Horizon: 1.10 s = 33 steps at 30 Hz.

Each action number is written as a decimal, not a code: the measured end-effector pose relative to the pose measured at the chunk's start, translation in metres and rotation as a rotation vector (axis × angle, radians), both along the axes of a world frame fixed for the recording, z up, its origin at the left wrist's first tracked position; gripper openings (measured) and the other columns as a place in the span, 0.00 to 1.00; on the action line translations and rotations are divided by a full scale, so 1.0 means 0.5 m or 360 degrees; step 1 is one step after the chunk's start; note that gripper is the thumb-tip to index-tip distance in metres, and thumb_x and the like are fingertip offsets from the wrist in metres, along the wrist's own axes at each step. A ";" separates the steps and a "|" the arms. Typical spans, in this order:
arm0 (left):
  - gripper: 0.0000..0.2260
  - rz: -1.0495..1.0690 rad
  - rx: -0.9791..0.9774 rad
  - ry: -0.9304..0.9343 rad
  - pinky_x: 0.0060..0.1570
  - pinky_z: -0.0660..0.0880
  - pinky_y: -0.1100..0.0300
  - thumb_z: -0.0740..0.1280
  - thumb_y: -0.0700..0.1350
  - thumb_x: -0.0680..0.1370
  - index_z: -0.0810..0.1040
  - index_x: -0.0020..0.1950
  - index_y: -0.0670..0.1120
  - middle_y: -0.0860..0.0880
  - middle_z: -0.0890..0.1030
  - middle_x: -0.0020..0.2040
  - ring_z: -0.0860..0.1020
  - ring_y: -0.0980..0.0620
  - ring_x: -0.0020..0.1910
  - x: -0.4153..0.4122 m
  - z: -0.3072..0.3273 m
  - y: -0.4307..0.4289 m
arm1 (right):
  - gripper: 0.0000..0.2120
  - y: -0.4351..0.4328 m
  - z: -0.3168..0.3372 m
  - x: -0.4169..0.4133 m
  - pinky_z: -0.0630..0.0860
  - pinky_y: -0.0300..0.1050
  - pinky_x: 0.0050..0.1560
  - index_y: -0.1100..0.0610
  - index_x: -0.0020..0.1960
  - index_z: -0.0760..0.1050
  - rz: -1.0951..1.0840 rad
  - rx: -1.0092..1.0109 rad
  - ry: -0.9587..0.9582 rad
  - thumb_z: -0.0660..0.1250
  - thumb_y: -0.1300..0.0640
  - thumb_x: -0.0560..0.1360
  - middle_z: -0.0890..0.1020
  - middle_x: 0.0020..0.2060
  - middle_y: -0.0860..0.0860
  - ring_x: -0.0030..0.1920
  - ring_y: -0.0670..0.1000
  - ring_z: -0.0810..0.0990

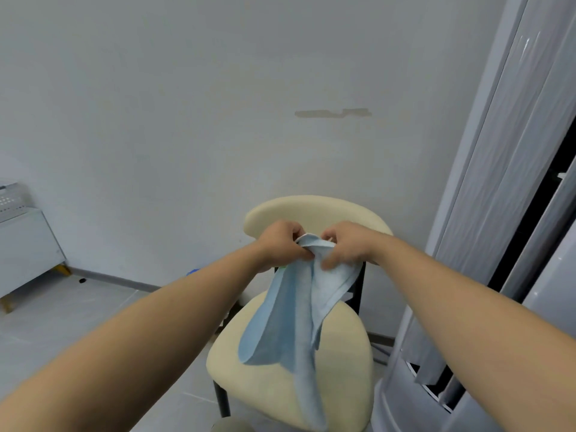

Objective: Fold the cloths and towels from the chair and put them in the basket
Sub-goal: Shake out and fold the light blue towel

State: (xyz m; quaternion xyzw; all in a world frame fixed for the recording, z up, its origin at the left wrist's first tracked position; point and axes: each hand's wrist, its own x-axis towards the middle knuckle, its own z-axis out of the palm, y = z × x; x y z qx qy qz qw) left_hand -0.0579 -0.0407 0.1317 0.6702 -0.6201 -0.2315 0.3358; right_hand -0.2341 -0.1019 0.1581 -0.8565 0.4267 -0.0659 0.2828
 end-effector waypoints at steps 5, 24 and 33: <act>0.10 0.0034 -0.0025 0.0169 0.29 0.67 0.60 0.74 0.41 0.71 0.72 0.39 0.47 0.49 0.72 0.36 0.70 0.51 0.34 0.023 0.008 0.004 | 0.06 -0.023 -0.047 -0.017 0.72 0.42 0.34 0.58 0.45 0.79 -0.0334 0.0066 0.0043 0.73 0.58 0.71 0.79 0.37 0.54 0.36 0.52 0.76; 0.11 -0.0224 0.0431 0.1499 0.50 0.82 0.53 0.64 0.44 0.82 0.81 0.56 0.39 0.42 0.84 0.50 0.84 0.47 0.48 0.057 0.030 0.038 | 0.05 -0.019 -0.018 0.007 0.76 0.49 0.36 0.55 0.46 0.78 -0.0719 0.0203 -0.1478 0.67 0.54 0.74 0.80 0.38 0.55 0.34 0.54 0.76; 0.11 0.0320 0.0014 0.0732 0.37 0.73 0.65 0.66 0.47 0.80 0.81 0.45 0.41 0.48 0.79 0.37 0.76 0.55 0.34 0.049 0.024 0.013 | 0.08 0.028 -0.004 0.008 0.74 0.40 0.41 0.50 0.49 0.81 -0.0077 -0.0083 -0.1114 0.66 0.48 0.80 0.83 0.38 0.49 0.37 0.45 0.78</act>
